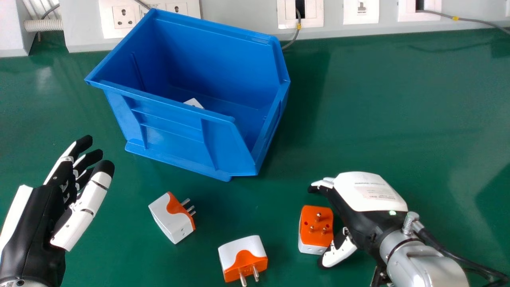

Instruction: Pick all objects and put in blue box

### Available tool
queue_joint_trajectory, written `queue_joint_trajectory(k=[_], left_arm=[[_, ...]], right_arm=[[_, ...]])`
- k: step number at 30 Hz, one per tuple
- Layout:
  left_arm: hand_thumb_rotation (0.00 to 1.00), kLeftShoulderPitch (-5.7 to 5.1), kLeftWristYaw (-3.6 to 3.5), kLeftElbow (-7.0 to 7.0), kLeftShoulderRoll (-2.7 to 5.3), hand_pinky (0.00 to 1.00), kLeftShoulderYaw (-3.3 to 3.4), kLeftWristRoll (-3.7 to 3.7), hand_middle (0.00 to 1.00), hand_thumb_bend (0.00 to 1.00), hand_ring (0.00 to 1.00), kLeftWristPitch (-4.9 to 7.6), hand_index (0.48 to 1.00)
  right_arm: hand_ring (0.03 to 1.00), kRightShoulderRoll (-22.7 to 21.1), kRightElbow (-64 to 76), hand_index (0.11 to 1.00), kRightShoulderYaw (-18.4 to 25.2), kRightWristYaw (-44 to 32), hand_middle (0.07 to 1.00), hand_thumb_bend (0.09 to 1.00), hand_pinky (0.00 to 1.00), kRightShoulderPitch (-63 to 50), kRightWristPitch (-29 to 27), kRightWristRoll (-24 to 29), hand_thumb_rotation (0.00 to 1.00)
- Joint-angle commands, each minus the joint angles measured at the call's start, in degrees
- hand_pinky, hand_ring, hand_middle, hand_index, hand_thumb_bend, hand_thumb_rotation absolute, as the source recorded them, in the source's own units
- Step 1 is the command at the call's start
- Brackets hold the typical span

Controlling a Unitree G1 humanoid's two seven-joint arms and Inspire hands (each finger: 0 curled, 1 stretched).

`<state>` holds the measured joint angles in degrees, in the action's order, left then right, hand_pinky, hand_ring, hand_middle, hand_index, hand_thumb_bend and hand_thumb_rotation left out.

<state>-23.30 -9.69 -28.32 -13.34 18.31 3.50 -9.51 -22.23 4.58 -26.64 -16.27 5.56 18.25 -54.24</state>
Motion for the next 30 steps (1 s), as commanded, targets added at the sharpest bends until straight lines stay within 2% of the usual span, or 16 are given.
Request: queue_joint_trajectory(k=[1,10,23,30], left_arm=[[0.66,0.48,0.15,-1.72,-0.19,0.8,-0.03,0.27,0.9,0.39,0.88,-0.15,0.921],[0.65,1.36,0.19,-2.22,-0.21,0.8,-0.24,0.23,0.9,0.39,0.88,-1.46,0.918],[0.62,2.07,0.14,-3.09,-0.16,0.79,-0.25,0.66,0.9,0.38,0.87,-3.06,0.913],[0.62,2.47,0.07,-3.09,-0.39,0.79,-0.17,0.51,0.89,0.37,0.87,-3.5,0.913]], right_arm=[[0.848,0.74,-0.21,0.819,-1.88,-1.48,0.881,0.617,0.75,-1.11,-0.49,0.11,0.1],[0.839,0.1,-0.6,0.808,-2.9,-0.81,0.874,0.614,0.74,-1.08,-1.94,-0.54,0.1],[0.834,-0.15,0.31,0.791,-3.42,-3.09,0.864,0.615,0.73,-1.1,-1.68,-1.29,0.11],[0.831,0.54,-1.47,0.785,-3.27,-3.81,0.858,0.604,0.73,-0.01,-1.63,-1.16,0.11]])
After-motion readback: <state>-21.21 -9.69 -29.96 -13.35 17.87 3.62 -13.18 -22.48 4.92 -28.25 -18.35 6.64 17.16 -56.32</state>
